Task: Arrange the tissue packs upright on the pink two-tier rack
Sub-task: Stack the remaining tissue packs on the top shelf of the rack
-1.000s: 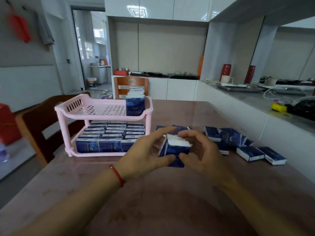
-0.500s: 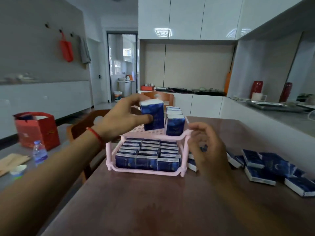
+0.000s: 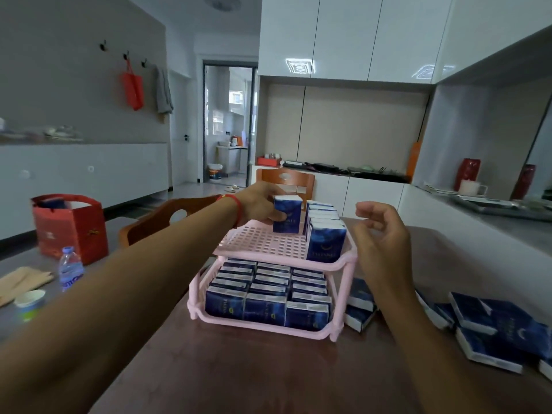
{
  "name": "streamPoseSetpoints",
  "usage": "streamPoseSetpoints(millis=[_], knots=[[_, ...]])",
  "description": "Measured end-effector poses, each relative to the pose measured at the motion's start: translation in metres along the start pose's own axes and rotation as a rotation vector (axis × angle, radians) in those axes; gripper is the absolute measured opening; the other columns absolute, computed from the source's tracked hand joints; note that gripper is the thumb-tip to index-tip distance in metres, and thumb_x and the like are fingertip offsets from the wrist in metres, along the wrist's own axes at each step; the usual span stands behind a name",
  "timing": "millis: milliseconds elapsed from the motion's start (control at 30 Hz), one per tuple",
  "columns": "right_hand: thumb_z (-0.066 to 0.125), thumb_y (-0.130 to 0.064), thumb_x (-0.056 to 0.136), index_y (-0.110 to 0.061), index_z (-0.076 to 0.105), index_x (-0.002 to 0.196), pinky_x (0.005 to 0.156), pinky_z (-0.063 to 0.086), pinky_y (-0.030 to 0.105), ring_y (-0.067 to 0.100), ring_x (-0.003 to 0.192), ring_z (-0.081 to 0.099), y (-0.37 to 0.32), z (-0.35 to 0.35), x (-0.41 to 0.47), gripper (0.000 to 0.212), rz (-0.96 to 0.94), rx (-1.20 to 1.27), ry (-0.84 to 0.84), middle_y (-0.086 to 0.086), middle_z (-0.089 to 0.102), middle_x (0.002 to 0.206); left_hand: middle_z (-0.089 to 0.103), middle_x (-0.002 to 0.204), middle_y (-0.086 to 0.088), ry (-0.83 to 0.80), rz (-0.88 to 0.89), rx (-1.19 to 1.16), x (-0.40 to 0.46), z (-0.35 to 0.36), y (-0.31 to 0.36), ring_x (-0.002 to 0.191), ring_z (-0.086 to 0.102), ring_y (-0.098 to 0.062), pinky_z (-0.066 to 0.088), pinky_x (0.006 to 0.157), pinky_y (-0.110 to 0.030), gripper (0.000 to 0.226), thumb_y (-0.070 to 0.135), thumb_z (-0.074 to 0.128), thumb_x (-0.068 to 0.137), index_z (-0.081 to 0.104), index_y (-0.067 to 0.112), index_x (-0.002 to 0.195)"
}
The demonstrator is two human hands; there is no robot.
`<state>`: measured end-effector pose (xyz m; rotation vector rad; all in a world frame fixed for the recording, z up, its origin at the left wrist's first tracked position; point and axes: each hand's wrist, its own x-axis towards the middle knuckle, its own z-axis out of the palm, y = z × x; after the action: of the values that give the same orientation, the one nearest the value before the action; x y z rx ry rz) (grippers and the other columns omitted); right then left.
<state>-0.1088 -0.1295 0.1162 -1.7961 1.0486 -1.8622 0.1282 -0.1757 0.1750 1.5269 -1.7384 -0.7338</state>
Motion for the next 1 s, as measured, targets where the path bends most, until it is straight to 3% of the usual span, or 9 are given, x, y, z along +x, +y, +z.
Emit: streamPoseSetpoints(millis=[67,167,233,333,533,733,1000], knots=[[0.062,-0.010,0.092,-0.015,0.061,0.115,0.069,0.048,0.007,-0.010,0.092,0.059,0.002,-0.001,0.000,0.024,0.003,-0.005,0.004,-0.014,0.064,0.109,0.064,0.123,-0.015,-0.027,-0.003,-0.010,0.005,0.003,-0.004,0.116,0.062,-0.028,0.057,0.096,-0.045,0.043,-0.005,0.066,0.089,0.056,0.006,0.129],[0.060,-0.007,0.092,-0.012,0.062,0.115,0.067,0.045,0.001,-0.005,0.093,0.058,0.003,-0.002,0.001,0.024,-0.002,-0.031,0.018,-0.008,0.065,0.110,0.065,0.123,-0.014,-0.031,0.014,-0.033,0.008,0.005,-0.005,0.116,0.062,-0.027,0.058,0.093,-0.041,0.042,-0.005,0.065,0.090,0.057,0.007,0.130],[0.059,-0.006,0.092,-0.012,0.063,0.115,0.066,0.046,0.003,-0.002,0.094,0.058,0.004,-0.003,0.001,0.024,0.006,-0.040,0.022,-0.006,0.065,0.111,0.065,0.123,-0.014,-0.028,0.017,-0.023,0.010,0.006,-0.004,0.115,0.062,-0.026,0.058,0.091,-0.038,0.044,-0.004,0.065,0.090,0.055,0.007,0.132],[0.059,-0.006,0.092,-0.015,0.062,0.114,0.068,0.046,0.009,-0.003,0.093,0.058,0.005,-0.003,0.001,0.024,0.021,-0.052,0.021,-0.007,0.065,0.112,0.066,0.123,-0.012,-0.051,0.016,-0.006,0.013,0.008,-0.004,0.116,0.063,-0.026,0.055,0.099,-0.047,0.048,-0.003,0.067,0.089,0.054,0.008,0.133],[0.059,-0.004,0.091,-0.014,0.063,0.114,0.065,0.046,0.002,-0.004,0.093,0.058,0.004,-0.003,0.001,0.025,0.029,-0.053,0.013,-0.007,0.064,0.110,0.063,0.125,-0.015,-0.069,0.015,-0.059,0.010,0.012,-0.010,0.115,0.063,-0.029,0.057,0.096,-0.049,0.058,-0.004,0.067,0.088,0.049,0.010,0.141],[0.059,-0.004,0.091,-0.014,0.063,0.112,0.066,0.046,0.003,-0.003,0.093,0.058,0.005,-0.005,0.001,0.024,0.024,-0.061,0.001,-0.007,0.065,0.110,0.058,0.128,-0.014,-0.025,0.006,-0.147,0.009,0.016,-0.017,0.118,0.060,-0.030,0.059,0.092,-0.045,0.059,-0.002,0.065,0.091,0.044,0.014,0.143],[0.059,-0.007,0.092,-0.015,0.063,0.114,0.066,0.046,0.010,-0.005,0.093,0.058,0.003,-0.005,0.002,0.024,0.030,-0.064,-0.006,-0.008,0.064,0.112,0.057,0.132,-0.007,-0.023,0.057,0.040,0.008,0.018,-0.022,0.120,0.057,-0.025,0.053,0.101,-0.046,0.076,0.005,0.071,0.089,0.034,0.028,0.151]])
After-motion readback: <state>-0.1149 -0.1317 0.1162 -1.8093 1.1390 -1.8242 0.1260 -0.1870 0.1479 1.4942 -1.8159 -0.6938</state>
